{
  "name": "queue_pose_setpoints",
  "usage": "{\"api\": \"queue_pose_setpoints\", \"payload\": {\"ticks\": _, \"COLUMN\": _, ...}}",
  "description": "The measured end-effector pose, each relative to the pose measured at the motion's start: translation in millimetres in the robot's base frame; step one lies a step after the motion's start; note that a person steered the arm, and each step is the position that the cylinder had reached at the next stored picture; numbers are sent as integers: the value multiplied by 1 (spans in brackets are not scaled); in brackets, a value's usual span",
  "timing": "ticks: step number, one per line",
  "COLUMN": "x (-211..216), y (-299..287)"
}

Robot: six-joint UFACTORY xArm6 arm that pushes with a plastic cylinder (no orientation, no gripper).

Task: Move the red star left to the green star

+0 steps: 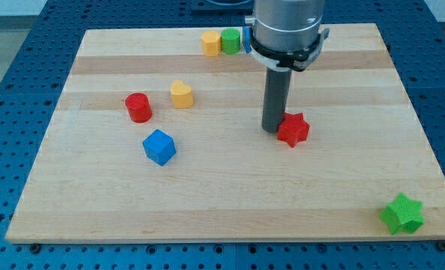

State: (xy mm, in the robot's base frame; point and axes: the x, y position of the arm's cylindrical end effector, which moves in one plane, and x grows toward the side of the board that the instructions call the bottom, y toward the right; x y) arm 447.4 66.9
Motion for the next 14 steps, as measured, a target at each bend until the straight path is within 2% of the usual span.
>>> {"api": "queue_pose_setpoints", "payload": {"ticks": 4, "x": -35, "y": 19}}
{"api": "queue_pose_setpoints", "payload": {"ticks": 6, "x": -3, "y": 21}}
{"api": "queue_pose_setpoints", "payload": {"ticks": 10, "x": -14, "y": 50}}
{"api": "queue_pose_setpoints", "payload": {"ticks": 14, "x": -7, "y": 58}}
